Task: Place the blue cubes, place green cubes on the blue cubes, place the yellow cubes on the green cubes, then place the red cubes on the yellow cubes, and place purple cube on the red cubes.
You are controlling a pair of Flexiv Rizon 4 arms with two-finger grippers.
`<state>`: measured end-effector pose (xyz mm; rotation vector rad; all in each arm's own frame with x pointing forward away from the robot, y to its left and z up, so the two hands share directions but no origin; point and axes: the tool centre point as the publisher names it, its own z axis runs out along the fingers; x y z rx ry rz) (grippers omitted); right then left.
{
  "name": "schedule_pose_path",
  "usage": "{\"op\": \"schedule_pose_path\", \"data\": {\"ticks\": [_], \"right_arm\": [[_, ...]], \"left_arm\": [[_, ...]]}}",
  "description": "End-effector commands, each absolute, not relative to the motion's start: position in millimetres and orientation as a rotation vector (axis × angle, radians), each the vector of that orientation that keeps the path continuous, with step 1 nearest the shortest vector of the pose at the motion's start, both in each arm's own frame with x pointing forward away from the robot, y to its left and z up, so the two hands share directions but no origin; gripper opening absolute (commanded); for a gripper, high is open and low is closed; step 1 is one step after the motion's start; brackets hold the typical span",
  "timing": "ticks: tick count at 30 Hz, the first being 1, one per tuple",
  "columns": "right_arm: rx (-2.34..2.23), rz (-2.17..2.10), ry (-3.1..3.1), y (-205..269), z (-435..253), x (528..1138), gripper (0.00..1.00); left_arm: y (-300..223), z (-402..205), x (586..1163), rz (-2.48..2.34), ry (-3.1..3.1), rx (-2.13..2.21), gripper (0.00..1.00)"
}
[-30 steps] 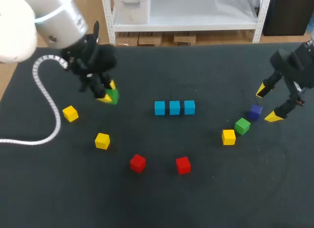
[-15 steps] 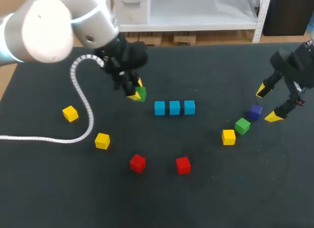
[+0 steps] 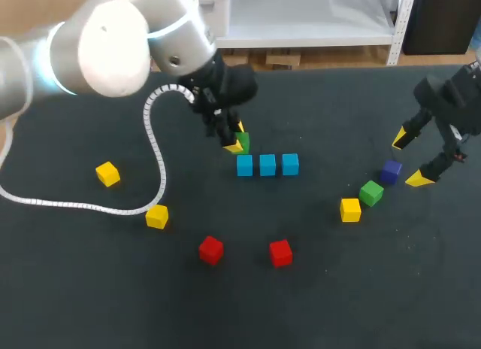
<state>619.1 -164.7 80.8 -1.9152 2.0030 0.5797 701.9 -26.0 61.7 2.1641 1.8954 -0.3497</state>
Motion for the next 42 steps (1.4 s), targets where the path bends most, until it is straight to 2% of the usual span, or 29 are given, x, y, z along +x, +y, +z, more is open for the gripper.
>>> {"op": "schedule_pose_path", "data": {"ticks": [1,24,42], "right_arm": [[-1.915,0.581,2.0,-165,80,619,1.0],[-1.915,0.581,2.0,-165,80,619,1.0],[-1.915,0.581,2.0,-165,80,619,1.0]], "left_arm": [[-36,58,708,-0.342,1.932,2.151,0.0],[-61,42,714,-0.421,1.988,2.097,0.0],[-59,36,713,-0.44,2.016,2.093,0.0]]}}
